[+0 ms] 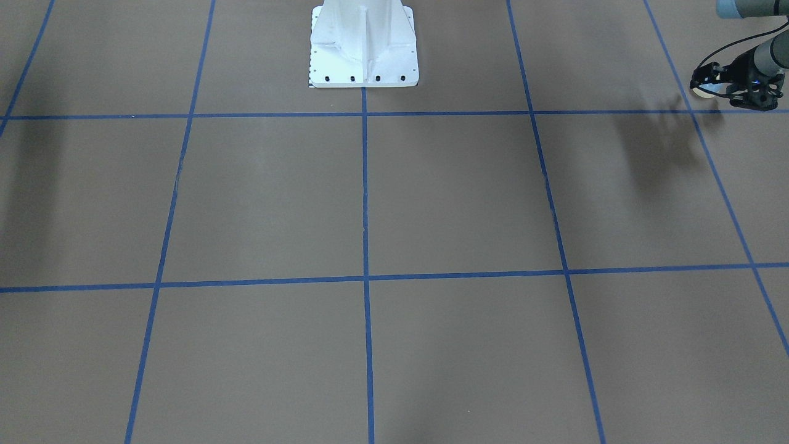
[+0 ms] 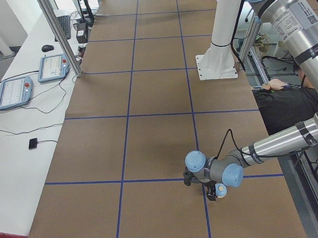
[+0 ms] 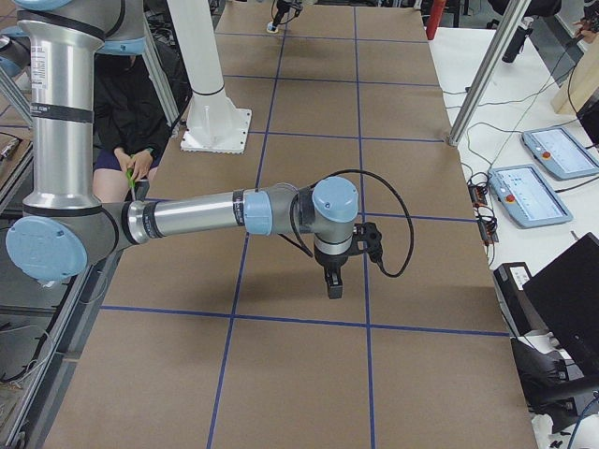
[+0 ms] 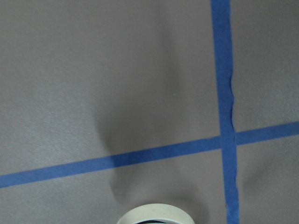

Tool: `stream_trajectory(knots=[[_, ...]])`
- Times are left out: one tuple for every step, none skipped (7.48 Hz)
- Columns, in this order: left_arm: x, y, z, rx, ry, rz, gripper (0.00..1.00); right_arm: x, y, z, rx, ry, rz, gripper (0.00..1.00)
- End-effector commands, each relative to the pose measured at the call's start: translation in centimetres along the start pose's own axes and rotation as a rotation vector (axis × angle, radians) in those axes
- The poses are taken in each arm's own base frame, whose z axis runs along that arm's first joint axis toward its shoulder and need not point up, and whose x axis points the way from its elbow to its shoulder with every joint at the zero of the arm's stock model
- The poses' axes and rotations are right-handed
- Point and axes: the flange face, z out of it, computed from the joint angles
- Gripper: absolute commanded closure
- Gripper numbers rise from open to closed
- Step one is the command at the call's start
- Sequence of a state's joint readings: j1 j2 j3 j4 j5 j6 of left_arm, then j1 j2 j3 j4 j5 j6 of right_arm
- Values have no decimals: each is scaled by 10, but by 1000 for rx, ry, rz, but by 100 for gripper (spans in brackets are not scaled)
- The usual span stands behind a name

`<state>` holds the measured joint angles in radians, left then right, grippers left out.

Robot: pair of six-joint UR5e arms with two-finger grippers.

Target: Place and press bell with both arms

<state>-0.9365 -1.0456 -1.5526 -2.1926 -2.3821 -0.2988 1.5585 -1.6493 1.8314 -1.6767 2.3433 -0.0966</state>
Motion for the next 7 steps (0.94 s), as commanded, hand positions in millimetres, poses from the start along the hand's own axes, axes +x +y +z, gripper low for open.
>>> stream_trajectory(knots=[[-3,5,7,-22,-8,-6,0,0,0,0,0,-1,0,0],[-5,8,9,-31,-11,-8,0,-1,0,-1,1,0,0,0],[-5,8,11,-35,-12,-6,0,-2,0,-2,5,0,-3,0],[-8,10,13,-43,-14,-7,0,-3,-1,-3,6,0,-3,0],[-8,10,14,-43,-14,-3,0,-3,-1,-3,7,0,-4,0],[-7,10,15,-46,-15,2,2,-5,-1,-5,10,0,-2,0],[-5,9,16,-52,-16,9,2,-5,-1,-5,10,-1,-1,0]])
